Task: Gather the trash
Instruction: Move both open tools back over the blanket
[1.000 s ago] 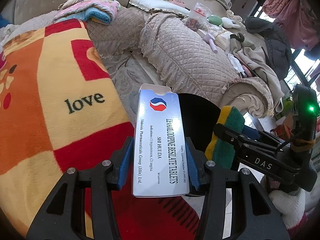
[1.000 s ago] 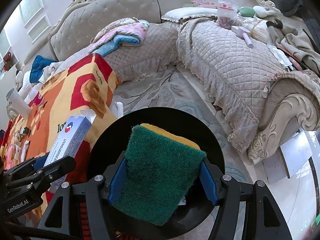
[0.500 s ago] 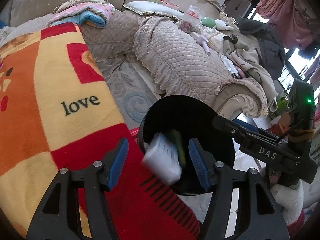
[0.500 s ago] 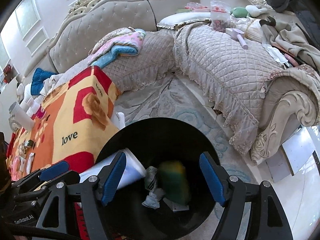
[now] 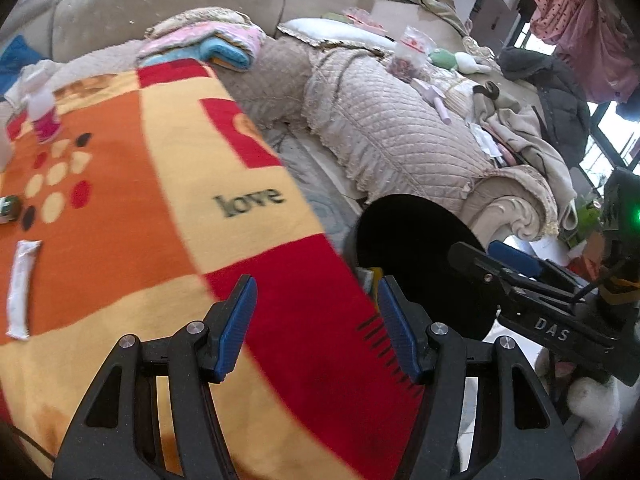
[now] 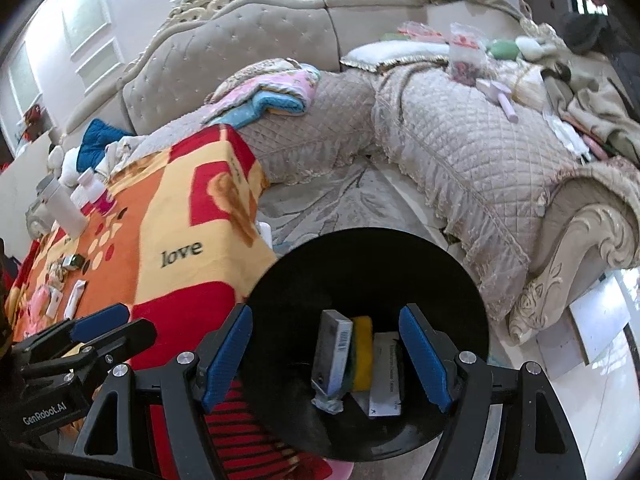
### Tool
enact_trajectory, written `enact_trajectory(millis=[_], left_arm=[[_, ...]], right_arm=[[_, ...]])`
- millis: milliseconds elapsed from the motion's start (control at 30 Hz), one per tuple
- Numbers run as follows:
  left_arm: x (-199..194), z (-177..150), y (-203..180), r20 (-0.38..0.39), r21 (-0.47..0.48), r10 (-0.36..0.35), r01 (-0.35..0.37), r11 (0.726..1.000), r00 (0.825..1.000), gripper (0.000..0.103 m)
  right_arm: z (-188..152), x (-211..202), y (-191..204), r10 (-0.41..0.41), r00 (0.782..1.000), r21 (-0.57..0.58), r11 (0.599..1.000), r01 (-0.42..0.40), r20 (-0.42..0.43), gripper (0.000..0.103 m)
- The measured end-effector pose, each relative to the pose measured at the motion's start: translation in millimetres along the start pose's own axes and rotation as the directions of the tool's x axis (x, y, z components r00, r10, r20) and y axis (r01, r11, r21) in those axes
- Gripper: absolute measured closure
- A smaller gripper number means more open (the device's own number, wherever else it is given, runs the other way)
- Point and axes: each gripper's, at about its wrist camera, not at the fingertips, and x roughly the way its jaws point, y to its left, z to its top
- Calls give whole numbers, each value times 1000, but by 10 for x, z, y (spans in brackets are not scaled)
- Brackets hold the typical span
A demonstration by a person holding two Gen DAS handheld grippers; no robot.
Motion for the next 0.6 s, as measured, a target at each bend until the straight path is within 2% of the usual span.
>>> enact_trajectory(millis=[167,433,600], left_arm=[[-251,-160,300,25,-24,59,-58,998,998,42],[-635,-434,836,34,-78,149,-146,986,988,42],[-923,-610,1229,42,-126,198,-191,973,979,42]], right_arm=[[-70,-110,314,99,995,-52,994,-97,30,29],[-159,-104,919,187,982,-126,974,-187,-14,29],[-250,-39,1351,269,962,-163,948,-273,-48,29]])
